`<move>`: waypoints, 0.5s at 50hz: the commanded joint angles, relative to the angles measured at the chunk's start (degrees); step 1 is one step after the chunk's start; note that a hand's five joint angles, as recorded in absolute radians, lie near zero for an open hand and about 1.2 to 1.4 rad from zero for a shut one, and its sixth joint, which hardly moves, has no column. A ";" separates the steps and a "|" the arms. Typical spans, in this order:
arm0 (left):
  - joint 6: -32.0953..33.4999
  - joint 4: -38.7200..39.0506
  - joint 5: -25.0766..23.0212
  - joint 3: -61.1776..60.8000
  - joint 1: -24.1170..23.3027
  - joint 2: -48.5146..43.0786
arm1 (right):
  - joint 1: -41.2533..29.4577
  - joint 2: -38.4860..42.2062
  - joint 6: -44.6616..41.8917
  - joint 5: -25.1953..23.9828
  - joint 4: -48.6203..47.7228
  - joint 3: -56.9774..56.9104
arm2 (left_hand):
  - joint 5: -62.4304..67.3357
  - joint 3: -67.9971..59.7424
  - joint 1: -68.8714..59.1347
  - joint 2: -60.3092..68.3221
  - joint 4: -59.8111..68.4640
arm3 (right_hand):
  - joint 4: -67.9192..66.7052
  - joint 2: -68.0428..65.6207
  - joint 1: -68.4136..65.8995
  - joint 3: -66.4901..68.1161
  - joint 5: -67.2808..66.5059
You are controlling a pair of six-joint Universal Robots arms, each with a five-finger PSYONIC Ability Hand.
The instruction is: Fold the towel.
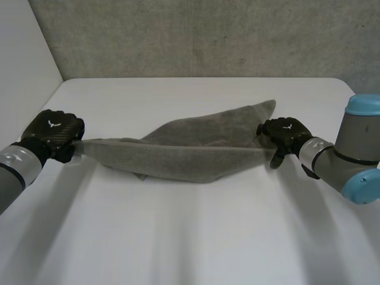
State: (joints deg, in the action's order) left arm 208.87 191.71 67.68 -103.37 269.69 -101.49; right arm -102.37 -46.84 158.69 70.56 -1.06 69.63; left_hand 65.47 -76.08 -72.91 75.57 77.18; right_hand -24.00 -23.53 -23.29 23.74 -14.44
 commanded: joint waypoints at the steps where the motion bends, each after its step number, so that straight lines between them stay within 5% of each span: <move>1: 0.05 -0.20 0.00 -0.69 1.37 0.24 | -0.46 3.59 0.48 1.25 -0.78 -3.27 | 4.53 -3.92 -7.09 4.43 2.82 | -9.10 -9.58 -9.81 9.36 -8.67; 18: -0.13 -0.11 0.00 -0.69 2.07 0.32 | -0.55 6.23 0.57 0.90 -0.25 -4.68 | 4.53 -3.92 -7.09 4.43 2.82 | -17.20 -17.67 -17.91 17.46 -16.76; 21: -0.22 0.07 0.00 -0.61 2.07 0.32 | -0.55 6.14 1.01 0.63 -0.25 -4.68 | 4.53 -3.92 -7.09 4.43 2.82 | -25.61 -26.08 -26.32 25.87 -25.17; 25: -0.30 -0.02 0.09 -0.61 2.07 0.32 | -0.55 6.23 2.67 -0.50 -0.26 -4.68 | 4.53 -3.92 -7.09 4.43 2.82 | -55.89 -56.36 -56.60 56.14 -55.45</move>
State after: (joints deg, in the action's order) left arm 208.67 191.72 67.70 -104.03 271.77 -101.16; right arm -102.92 -40.60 159.89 71.09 -1.34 64.94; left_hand 65.47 -76.10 -72.91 75.57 77.18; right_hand -62.08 -62.53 -62.62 61.92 -52.53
